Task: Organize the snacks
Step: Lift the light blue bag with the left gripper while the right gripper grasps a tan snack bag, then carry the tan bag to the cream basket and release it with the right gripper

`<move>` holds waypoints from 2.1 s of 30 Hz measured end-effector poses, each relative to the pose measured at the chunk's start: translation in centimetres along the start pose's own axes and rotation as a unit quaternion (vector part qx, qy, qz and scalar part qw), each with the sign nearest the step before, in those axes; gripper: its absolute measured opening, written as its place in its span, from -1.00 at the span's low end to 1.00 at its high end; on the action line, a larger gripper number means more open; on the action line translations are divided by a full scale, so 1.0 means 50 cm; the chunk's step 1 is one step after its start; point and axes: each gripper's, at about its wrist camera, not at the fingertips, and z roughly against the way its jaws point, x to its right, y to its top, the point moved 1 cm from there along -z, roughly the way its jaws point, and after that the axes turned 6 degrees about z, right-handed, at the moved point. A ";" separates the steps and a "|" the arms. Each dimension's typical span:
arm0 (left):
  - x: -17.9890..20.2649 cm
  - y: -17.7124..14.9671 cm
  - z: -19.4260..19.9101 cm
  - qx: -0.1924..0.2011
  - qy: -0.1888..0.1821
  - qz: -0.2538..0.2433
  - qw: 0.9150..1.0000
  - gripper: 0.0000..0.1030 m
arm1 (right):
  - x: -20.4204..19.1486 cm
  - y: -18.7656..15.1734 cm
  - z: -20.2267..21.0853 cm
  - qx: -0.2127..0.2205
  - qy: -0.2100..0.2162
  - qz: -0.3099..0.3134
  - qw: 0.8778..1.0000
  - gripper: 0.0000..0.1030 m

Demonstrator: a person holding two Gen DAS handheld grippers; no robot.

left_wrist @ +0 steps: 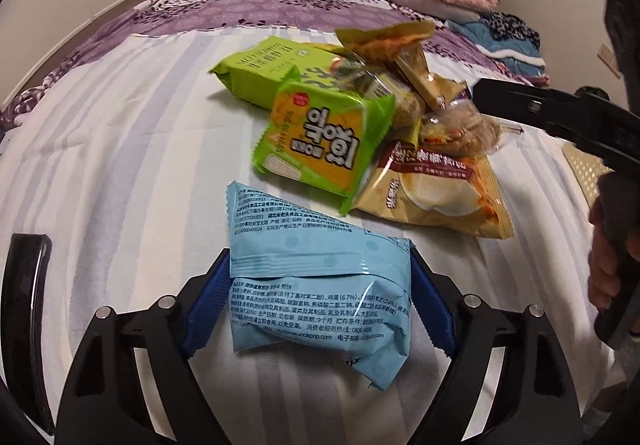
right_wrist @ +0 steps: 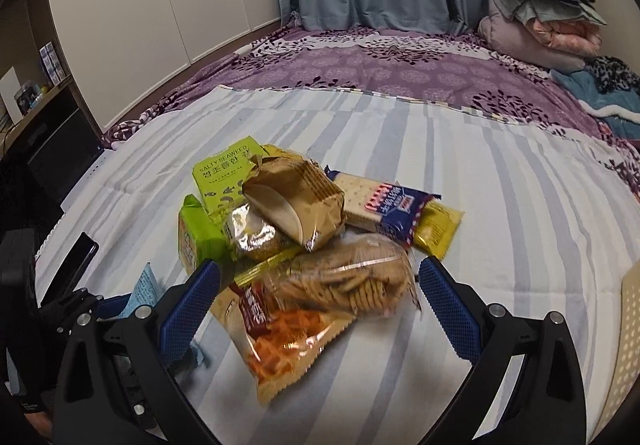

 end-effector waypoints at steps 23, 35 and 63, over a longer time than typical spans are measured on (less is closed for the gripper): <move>-0.033 0.046 0.041 0.026 -0.005 0.035 0.999 0.64 | -0.004 0.087 -0.171 -0.049 0.042 -0.016 0.998 0.40; -0.019 0.048 0.072 0.043 -0.007 0.029 0.999 0.64 | 0.015 0.086 -0.056 0.004 0.036 -0.032 0.999 0.38; 0.113 0.040 0.190 0.096 0.000 -0.048 0.994 0.65 | 0.128 -0.068 0.230 0.082 0.002 -0.100 0.992 0.38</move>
